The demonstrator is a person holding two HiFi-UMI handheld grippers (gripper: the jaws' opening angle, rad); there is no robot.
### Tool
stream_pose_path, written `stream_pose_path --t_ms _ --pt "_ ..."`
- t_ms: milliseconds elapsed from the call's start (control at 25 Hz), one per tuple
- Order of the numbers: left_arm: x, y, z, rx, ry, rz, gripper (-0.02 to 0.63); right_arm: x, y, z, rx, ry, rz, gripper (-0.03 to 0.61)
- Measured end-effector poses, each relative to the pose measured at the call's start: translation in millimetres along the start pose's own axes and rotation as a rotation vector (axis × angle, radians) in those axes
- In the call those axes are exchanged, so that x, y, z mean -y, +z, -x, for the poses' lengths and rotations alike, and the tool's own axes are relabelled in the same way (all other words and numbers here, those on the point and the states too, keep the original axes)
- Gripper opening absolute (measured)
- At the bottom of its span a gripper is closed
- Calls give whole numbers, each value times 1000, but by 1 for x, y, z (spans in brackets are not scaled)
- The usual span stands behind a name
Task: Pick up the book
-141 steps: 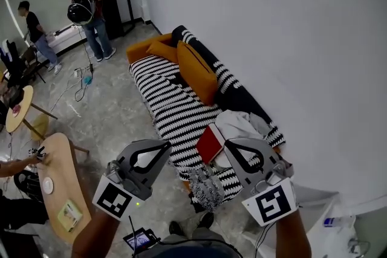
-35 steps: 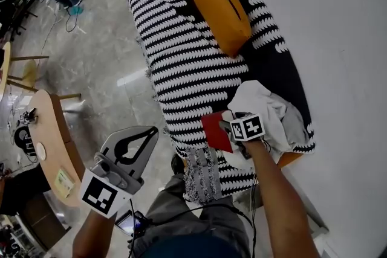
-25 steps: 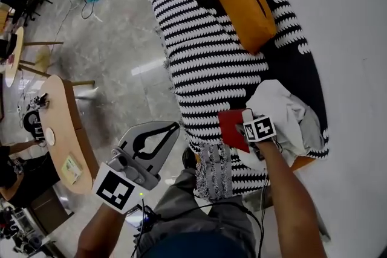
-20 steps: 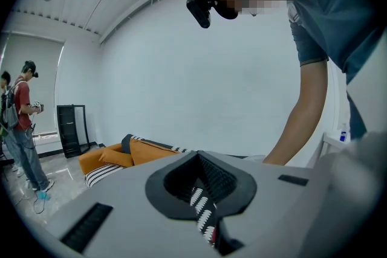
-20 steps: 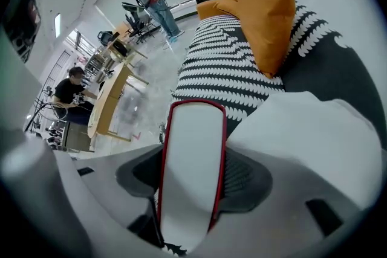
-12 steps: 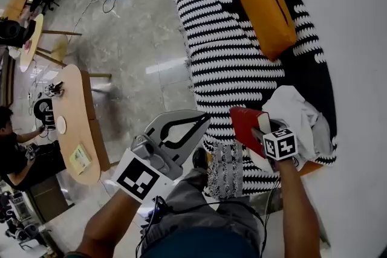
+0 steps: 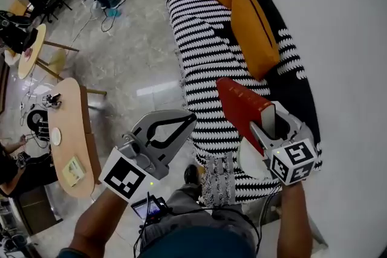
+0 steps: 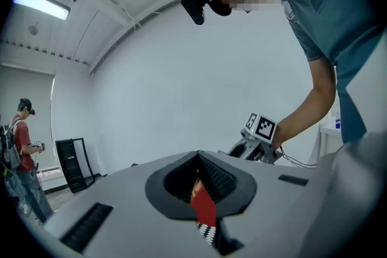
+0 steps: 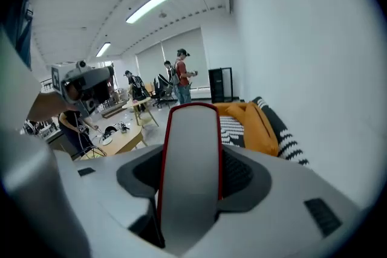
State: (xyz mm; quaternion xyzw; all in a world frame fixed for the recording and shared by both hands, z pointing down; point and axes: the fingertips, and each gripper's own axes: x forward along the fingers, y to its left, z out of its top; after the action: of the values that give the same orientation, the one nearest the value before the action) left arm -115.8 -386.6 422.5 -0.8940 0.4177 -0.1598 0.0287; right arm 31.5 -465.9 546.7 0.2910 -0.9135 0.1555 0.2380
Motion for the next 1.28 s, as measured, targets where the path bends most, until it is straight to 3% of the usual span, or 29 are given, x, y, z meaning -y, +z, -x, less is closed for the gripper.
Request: stream_pose_path --t_ms 240,520,760,1280 --pt "-11 31 33 45 29 -67 5 -39 118 62 224 -8 175 259" --pt "-15 58 54 93 40 -123 5 -87 193 125 374 -59 398 256" --pt "-15 71 68 119 41 -141 5 -111 208 160 382 -161 497 255" --pt "-11 80 87 148 53 -130 5 -128 207 184 372 -220 535 255"
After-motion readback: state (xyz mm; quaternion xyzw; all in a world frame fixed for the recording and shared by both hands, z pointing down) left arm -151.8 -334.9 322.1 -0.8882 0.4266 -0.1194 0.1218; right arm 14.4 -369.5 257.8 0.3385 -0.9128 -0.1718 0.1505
